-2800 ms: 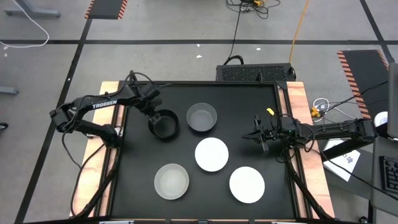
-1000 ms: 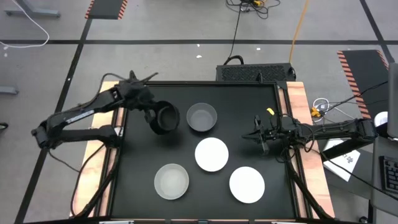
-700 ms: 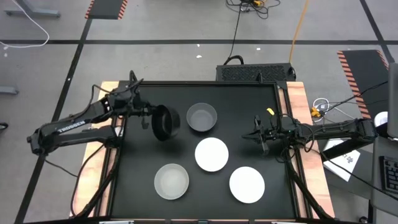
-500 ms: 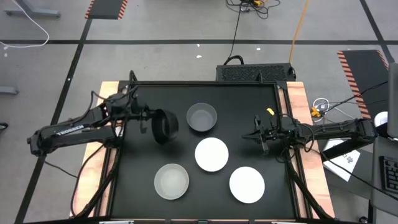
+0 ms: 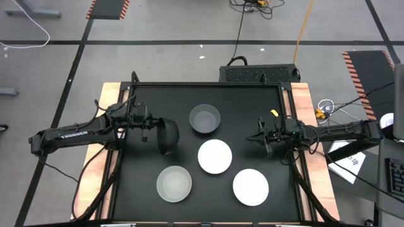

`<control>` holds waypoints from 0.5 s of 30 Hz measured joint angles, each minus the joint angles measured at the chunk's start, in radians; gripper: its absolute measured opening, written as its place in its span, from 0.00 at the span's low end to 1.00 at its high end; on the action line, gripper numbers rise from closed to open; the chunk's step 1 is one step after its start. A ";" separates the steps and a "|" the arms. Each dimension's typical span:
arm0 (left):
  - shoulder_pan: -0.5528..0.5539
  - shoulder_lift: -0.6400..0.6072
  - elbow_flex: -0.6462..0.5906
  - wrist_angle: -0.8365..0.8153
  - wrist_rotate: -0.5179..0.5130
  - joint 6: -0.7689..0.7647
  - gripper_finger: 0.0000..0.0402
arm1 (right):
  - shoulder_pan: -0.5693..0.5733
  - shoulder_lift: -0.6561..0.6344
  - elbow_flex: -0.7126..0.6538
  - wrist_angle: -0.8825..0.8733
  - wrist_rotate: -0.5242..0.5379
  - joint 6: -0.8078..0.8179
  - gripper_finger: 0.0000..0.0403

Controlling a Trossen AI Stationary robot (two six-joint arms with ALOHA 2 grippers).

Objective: Nest bowls inside each other
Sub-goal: Stack the black bowl on the left white bowl

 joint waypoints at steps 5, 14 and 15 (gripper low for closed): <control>-0.009 -0.001 -0.019 0.037 0.000 0.004 0.00 | 0.000 0.000 0.000 0.000 0.000 0.001 0.00; -0.019 0.009 -0.130 0.273 0.008 -0.049 0.00 | 0.000 0.000 0.000 -0.001 0.000 -0.003 0.00; -0.019 0.011 -0.136 0.295 0.028 -0.062 0.00 | 0.000 0.000 0.000 0.000 0.000 -0.003 0.00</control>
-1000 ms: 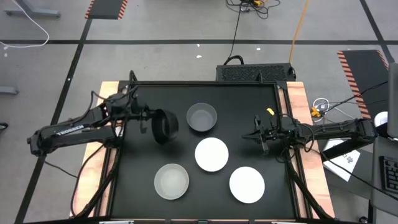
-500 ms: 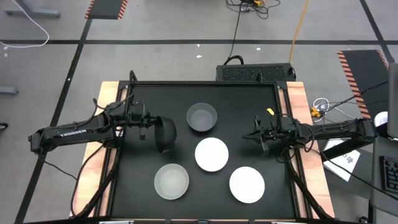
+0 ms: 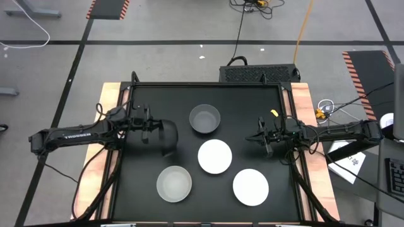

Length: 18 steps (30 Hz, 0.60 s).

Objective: Nest bowls inside each other
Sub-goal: Stack the black bowl on the left white bowl

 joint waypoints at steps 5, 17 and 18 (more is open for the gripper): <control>-0.043 0.039 0.009 0.066 0.045 -0.038 0.00 | 0.000 0.000 0.000 0.000 0.000 -0.022 0.00; -0.186 0.359 0.214 0.097 -0.059 -0.011 0.00 | 0.000 0.000 0.000 0.017 0.000 -0.043 0.00; -0.190 0.397 0.244 0.087 -0.059 -0.005 0.00 | 0.000 0.000 0.000 0.020 0.000 -0.043 0.00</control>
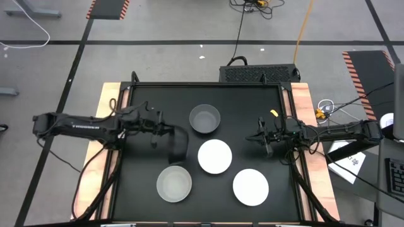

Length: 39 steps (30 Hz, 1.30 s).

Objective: Nest bowls inside each other
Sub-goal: Stack the black bowl on the left white bowl

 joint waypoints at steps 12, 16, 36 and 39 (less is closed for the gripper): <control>-0.008 0.436 0.428 -0.300 -0.004 0.067 0.00 | 0.000 0.000 0.000 0.016 0.000 0.006 0.00; -0.016 0.533 0.524 -0.318 0.034 0.078 0.00 | 0.000 0.000 0.000 0.022 0.000 -0.003 0.00; -0.077 0.928 1.046 -0.830 0.003 0.123 0.00 | 0.000 0.000 0.000 0.041 0.000 -0.002 0.00; -0.077 0.953 1.057 -0.876 -0.017 0.122 0.00 | 0.000 0.000 0.000 0.041 0.000 0.001 0.00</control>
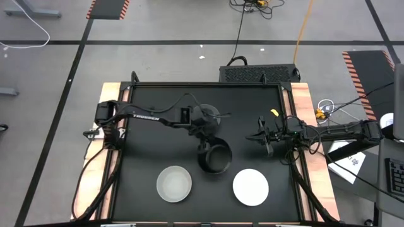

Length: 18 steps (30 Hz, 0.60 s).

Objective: Nest bowls inside each other
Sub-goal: Stack the black bowl on the left white bowl

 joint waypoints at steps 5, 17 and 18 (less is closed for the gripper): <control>0.001 0.040 0.002 -0.072 -0.043 -0.013 0.00 | 0.000 0.001 0.000 -0.001 0.000 0.000 0.00; 0.000 0.050 0.002 -0.208 -0.062 -0.030 0.00 | 0.000 0.002 0.000 0.001 0.000 0.000 0.00; -0.001 0.050 0.002 -0.222 -0.061 -0.032 0.00 | 0.000 0.002 0.000 0.003 0.000 0.000 0.00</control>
